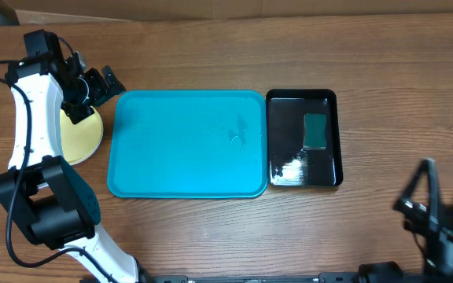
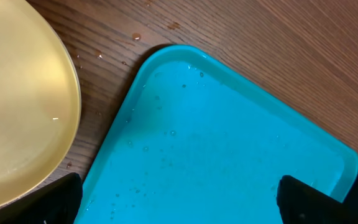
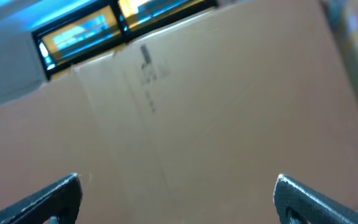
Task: Clean dirty plates on tray and stack at the side
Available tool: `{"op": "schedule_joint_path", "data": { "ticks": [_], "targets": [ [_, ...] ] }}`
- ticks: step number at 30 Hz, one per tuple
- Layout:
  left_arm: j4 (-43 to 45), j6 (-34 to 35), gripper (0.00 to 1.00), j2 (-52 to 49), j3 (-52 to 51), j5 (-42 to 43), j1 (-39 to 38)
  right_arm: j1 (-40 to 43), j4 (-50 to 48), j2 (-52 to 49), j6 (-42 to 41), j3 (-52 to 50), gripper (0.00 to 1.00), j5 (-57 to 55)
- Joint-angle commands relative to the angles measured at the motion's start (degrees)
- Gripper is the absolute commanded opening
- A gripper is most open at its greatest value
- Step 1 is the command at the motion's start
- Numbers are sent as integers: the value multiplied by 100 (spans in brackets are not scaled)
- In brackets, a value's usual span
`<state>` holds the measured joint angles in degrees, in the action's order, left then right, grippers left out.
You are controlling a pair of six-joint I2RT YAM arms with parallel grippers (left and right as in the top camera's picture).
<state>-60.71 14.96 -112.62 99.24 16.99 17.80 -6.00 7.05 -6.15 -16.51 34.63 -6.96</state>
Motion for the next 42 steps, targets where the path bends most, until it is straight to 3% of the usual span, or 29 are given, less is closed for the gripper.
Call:
{"op": "schedule_joint_path", "data": {
  "ticks": [1, 5, 20, 27, 31, 42],
  "targets": [
    [-7, -83, 100, 136, 52, 44, -22, 31, -1316, 107, -31, -1036, 100, 446],
    [-7, -83, 100, 136, 52, 44, -22, 31, -2035, 120, -166, -1805, 100, 457],
    [-7, -83, 100, 136, 52, 44, -22, 61, -2218, 599, -323, -3377, 100, 452],
    [-7, -83, 100, 136, 52, 44, -22, 61, -1462, 599, -295, -3418, 100, 450],
    [-7, -83, 100, 136, 52, 44, -22, 61, -426, 599, -184, -3418, 100, 452],
    [-7, -83, 100, 136, 52, 44, -22, 61, -221, 599, 2345, -3421, 100, 710]
  ]
}}
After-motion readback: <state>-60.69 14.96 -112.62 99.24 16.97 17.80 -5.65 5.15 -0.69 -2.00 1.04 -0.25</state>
